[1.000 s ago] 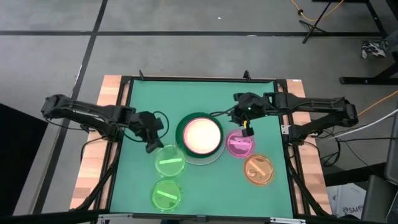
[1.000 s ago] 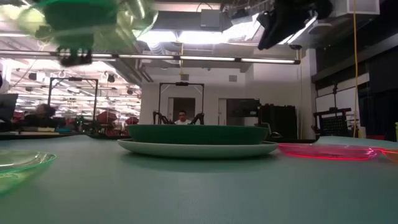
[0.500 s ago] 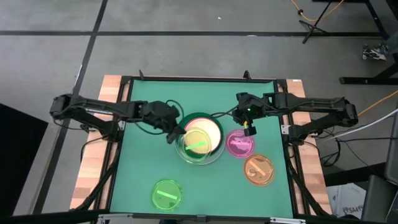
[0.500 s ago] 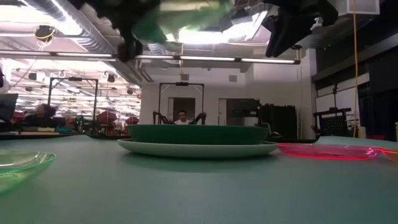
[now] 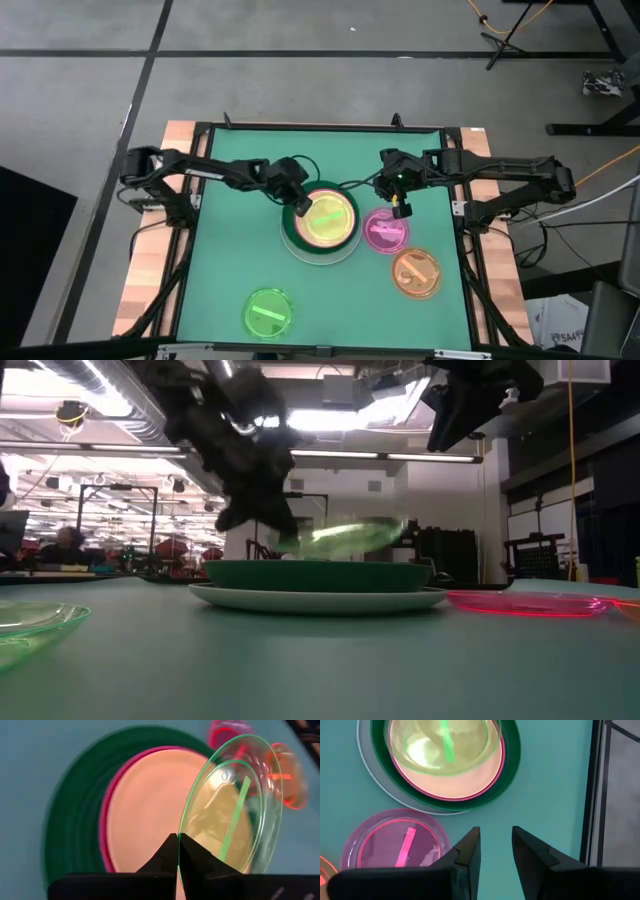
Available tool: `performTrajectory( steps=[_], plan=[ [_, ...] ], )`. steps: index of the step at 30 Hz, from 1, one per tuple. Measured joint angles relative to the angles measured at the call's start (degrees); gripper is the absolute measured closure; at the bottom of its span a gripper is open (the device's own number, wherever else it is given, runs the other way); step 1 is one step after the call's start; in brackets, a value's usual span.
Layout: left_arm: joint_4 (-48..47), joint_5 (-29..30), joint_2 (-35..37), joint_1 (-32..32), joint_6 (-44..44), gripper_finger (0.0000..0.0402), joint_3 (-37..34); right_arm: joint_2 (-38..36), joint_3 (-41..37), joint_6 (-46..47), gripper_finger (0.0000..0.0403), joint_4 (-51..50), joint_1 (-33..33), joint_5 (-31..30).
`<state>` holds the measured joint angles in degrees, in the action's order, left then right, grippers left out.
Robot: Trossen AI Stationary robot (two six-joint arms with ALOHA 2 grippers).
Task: Stack plastic plates
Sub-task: Stack the top light green plate on top of the light orange plate
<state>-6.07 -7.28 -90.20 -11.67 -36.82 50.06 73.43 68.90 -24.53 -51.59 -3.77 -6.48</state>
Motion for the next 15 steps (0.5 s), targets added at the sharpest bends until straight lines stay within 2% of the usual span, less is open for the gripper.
performTrajectory(
  steps=[7, 15],
  plan=[
    [0.58, -0.08, -4.98, -1.76, -0.06, 0.0401, 0.0, 0.0, 0.0, 0.02, 0.0301, 0.01, 0.0, 0.01],
    [0.78, 0.74, -5.22, -2.09, -0.13, 0.0401, -0.02, 0.02, 0.0, 0.08, 0.0301, 0.02, 0.0, 0.01]
  ],
)
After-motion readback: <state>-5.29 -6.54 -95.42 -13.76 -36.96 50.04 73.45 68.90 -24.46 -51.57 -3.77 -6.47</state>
